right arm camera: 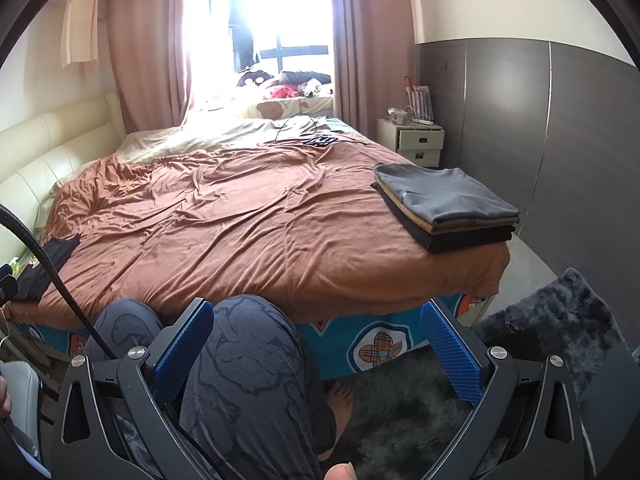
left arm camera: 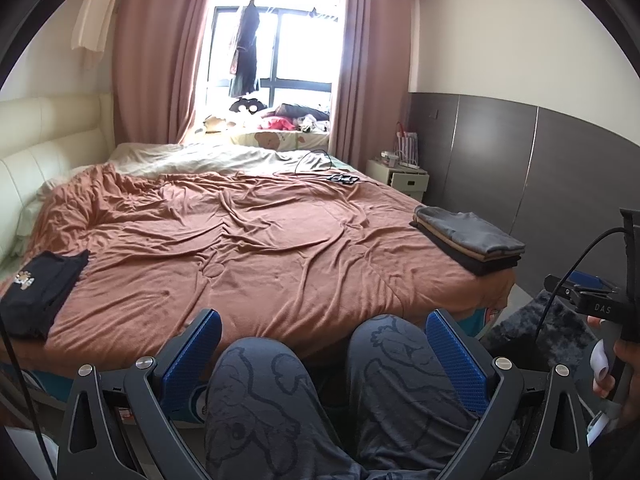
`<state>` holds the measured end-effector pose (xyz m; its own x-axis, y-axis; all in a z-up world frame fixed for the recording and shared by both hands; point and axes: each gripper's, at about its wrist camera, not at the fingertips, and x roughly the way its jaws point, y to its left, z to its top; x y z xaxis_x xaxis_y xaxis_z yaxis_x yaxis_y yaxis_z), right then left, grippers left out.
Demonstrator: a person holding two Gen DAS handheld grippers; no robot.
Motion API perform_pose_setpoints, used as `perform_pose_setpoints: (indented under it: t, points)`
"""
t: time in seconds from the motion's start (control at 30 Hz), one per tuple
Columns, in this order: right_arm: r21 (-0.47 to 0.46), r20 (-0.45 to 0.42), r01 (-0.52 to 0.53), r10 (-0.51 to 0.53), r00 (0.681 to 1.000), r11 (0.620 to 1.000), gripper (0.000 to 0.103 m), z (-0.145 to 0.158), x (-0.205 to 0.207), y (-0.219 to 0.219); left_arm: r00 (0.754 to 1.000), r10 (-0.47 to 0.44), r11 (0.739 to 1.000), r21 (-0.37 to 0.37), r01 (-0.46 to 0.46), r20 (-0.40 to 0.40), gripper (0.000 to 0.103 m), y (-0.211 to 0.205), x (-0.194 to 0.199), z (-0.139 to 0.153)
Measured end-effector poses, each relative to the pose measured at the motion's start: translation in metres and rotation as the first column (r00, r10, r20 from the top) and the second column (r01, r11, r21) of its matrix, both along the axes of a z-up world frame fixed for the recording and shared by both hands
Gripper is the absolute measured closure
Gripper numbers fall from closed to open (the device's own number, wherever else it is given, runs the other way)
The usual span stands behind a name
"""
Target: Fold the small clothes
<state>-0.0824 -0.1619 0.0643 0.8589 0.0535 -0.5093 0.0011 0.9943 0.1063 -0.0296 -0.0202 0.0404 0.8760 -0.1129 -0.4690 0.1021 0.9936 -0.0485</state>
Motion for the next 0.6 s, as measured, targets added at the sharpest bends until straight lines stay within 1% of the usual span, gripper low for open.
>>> perform_pose_setpoints:
  t: [0.6]
  points:
    - [0.000,0.014,-0.010,0.010,1.000,1.000,0.000,-0.002,-0.005,-0.009,1.000,0.002,1.000,0.006,-0.002,0.024,0.000,-0.002,-0.012,0.003]
